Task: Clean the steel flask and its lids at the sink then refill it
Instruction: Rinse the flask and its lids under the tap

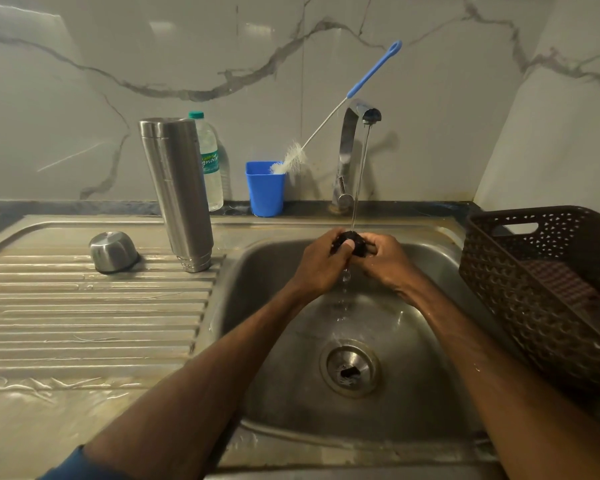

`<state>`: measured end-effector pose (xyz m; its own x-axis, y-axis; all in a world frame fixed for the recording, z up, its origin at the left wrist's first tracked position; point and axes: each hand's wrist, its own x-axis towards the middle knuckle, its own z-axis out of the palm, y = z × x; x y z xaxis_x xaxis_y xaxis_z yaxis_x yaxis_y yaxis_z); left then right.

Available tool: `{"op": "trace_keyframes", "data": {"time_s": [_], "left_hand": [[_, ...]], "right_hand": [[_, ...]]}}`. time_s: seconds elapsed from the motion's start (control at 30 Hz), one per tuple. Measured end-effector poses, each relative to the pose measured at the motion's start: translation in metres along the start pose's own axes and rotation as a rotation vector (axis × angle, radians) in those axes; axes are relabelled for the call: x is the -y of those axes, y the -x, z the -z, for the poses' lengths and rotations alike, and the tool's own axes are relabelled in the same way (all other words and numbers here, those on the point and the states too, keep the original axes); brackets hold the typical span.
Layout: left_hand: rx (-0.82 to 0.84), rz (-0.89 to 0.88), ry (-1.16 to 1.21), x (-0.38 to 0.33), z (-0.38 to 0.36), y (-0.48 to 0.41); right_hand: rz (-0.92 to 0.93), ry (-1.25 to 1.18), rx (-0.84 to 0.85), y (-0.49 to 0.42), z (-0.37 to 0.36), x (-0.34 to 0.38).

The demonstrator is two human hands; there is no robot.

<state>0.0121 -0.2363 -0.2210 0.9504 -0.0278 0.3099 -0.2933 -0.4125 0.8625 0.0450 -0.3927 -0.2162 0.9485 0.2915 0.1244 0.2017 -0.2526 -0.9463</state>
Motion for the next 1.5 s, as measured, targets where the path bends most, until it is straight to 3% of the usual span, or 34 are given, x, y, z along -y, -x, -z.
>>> {"op": "trace_keyframes", "data": {"time_s": [0.13,0.5,0.63,0.9,1.1,1.2,1.3,1.5], "left_hand": [[-0.083,-0.002,-0.061,-0.002,0.000,0.000],[-0.094,-0.031,-0.176,0.001,0.007,0.000],[-0.169,-0.016,-0.113,0.006,0.003,-0.003],[-0.055,0.209,0.100,0.001,-0.005,-0.001],[-0.051,0.344,0.336,-0.003,-0.005,-0.001],[-0.079,0.465,0.629,-0.008,0.005,-0.003],[-0.090,0.518,0.725,-0.007,0.009,-0.002],[-0.061,0.535,0.850,-0.009,0.008,-0.002]], "right_hand": [[0.054,0.052,-0.020,-0.002,0.000,-0.002],[0.132,0.277,0.042,0.000,0.001,-0.003],[0.103,0.249,-0.062,0.001,-0.004,0.000],[0.098,0.259,-0.040,0.000,-0.004,0.002],[0.055,0.100,-0.044,0.000,-0.010,0.007],[-0.035,-0.200,-0.016,-0.001,-0.002,0.007],[-0.130,-0.464,0.024,-0.002,0.001,0.009],[-0.145,-0.589,-0.155,-0.002,0.000,0.013]]}}
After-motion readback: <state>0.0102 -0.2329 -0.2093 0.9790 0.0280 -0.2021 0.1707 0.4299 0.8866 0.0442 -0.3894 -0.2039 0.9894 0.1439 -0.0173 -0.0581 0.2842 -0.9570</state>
